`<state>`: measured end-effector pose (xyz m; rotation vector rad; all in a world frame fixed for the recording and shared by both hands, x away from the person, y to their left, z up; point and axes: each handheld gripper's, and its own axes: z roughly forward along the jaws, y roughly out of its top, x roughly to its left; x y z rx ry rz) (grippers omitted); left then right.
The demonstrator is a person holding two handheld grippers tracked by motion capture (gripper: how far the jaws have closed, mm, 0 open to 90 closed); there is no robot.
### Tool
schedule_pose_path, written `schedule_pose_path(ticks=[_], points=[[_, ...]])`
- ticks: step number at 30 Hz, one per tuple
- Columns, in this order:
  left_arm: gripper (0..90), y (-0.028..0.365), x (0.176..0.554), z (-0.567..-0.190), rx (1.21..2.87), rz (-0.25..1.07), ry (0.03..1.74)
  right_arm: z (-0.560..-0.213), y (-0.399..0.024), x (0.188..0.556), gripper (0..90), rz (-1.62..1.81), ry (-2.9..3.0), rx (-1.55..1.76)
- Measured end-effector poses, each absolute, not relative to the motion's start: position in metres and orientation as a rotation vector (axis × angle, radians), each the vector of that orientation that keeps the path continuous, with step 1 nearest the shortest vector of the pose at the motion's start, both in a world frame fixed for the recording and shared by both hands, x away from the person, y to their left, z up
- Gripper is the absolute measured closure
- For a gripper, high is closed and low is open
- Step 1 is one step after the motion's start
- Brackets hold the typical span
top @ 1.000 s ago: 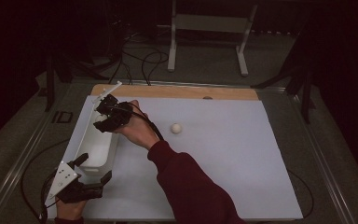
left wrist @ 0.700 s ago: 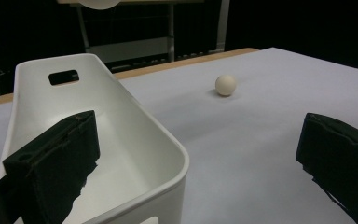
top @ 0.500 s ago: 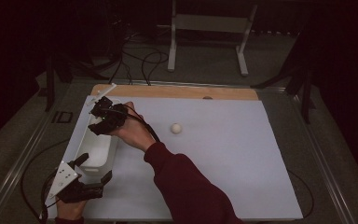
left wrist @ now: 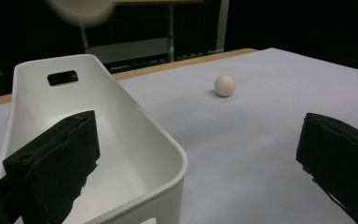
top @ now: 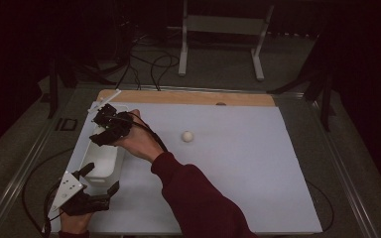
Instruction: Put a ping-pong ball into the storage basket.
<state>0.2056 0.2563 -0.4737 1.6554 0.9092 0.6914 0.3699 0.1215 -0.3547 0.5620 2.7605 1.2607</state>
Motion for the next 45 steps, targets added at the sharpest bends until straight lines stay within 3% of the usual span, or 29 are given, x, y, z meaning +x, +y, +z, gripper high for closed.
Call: schedule_pose_path(ticks=[3,5,45], points=[[0.0,0.256,0.206,-0.474,1.658,0.691,0.907,-0.355,0.122,0.370,10.5,1.249,2.754,0.570],[0.0,0.256,0.206,-0.474,1.660,0.691,0.906,-0.355,0.120,0.370,8.7,1.253,2.760,0.568],[0.0,0.255,0.207,-0.475,1.668,0.694,0.905,-0.347,0.074,0.380,8.4,1.234,2.679,0.635]])
